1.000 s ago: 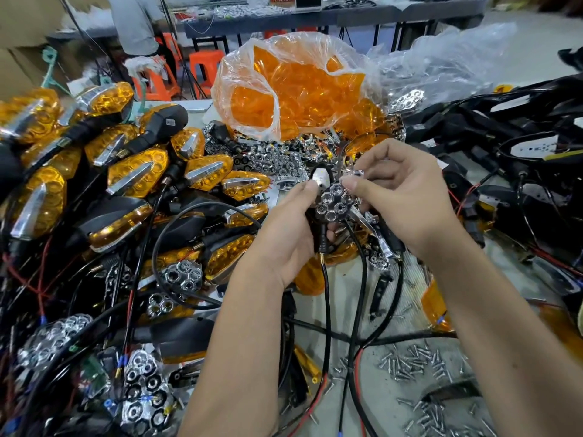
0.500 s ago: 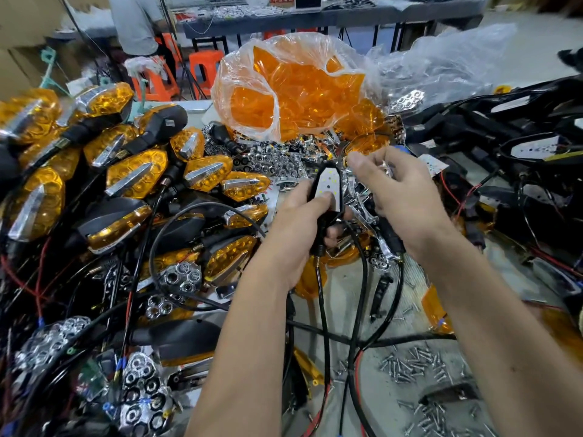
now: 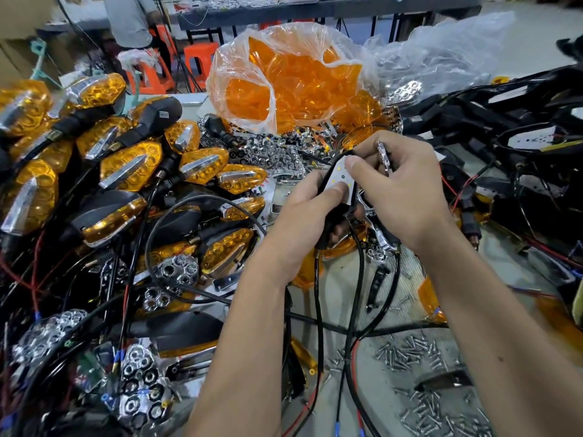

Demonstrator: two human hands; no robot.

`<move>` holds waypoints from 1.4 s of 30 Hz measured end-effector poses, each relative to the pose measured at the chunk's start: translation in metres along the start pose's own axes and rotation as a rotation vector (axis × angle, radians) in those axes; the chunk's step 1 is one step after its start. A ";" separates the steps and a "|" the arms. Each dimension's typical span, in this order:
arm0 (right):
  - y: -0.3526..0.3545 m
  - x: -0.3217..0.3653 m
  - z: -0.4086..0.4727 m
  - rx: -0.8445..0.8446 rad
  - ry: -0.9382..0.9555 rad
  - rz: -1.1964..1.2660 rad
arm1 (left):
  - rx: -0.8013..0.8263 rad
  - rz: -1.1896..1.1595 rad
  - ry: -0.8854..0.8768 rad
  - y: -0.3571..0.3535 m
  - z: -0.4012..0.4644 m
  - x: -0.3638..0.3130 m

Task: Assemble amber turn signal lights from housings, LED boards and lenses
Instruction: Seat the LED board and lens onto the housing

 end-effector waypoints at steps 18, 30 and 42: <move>-0.001 0.010 -0.002 -0.033 0.118 -0.034 | 0.047 -0.019 -0.030 -0.001 -0.005 -0.002; 0.001 0.018 -0.002 -0.025 0.196 -0.058 | 0.050 -0.069 -0.066 0.000 -0.006 -0.004; -0.006 0.006 0.001 0.194 0.068 -0.052 | -0.067 0.206 -0.162 0.018 -0.006 -0.015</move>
Point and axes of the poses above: each hand's wrist, its own z-axis towards the middle knuckle, its own y-axis out of the back of the hand, x = y × z, the point moved 7 cm from there along z, towards the middle knuckle, and after that the axes turned 3 degrees about y, right-handed, at the moved point
